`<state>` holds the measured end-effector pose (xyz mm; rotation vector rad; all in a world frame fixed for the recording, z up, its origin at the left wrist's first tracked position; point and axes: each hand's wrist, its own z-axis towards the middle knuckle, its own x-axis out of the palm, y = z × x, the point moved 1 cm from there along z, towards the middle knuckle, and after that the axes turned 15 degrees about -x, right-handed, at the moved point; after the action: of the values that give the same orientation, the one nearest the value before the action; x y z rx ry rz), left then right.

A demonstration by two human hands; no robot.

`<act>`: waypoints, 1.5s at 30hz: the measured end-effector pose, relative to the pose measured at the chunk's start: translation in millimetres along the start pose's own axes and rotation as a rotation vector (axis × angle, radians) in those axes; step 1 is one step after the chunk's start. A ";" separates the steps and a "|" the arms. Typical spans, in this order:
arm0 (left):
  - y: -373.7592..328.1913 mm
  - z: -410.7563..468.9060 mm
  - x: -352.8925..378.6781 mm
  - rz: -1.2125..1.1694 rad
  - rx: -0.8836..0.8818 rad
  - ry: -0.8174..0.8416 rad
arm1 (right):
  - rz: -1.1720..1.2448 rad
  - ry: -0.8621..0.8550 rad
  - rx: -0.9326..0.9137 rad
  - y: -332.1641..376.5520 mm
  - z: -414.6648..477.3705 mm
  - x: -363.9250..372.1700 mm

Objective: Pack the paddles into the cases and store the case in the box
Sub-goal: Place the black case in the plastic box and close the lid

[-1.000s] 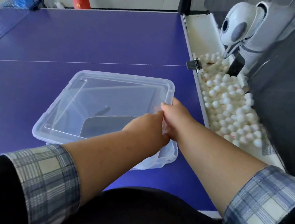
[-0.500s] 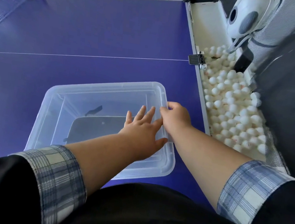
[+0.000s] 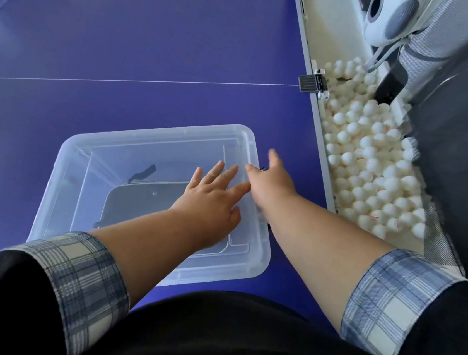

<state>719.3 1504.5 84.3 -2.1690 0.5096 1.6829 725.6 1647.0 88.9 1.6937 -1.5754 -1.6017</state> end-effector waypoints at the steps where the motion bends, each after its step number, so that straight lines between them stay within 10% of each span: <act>1: 0.9 1.4 -0.6 -0.010 0.007 -0.002 | -0.004 -0.022 0.042 -0.4 1.5 -0.1; 8: -1.8 6.6 0.3 -0.028 0.030 -0.072 | 0.261 0.096 0.326 -11.4 0.7 -8.5; 18: -0.9 3.4 11.5 -0.267 -0.011 -0.151 | -0.117 0.056 -0.106 -5.5 -40.8 2.1; 45: -5.6 7.8 7.2 -0.050 0.123 -0.202 | -0.448 -0.027 -0.221 -23.8 -72.9 15.5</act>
<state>717.1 1512.6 75.8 -1.8857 0.4850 1.7693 795.0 1610.9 85.0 1.9978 -1.0227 -1.9269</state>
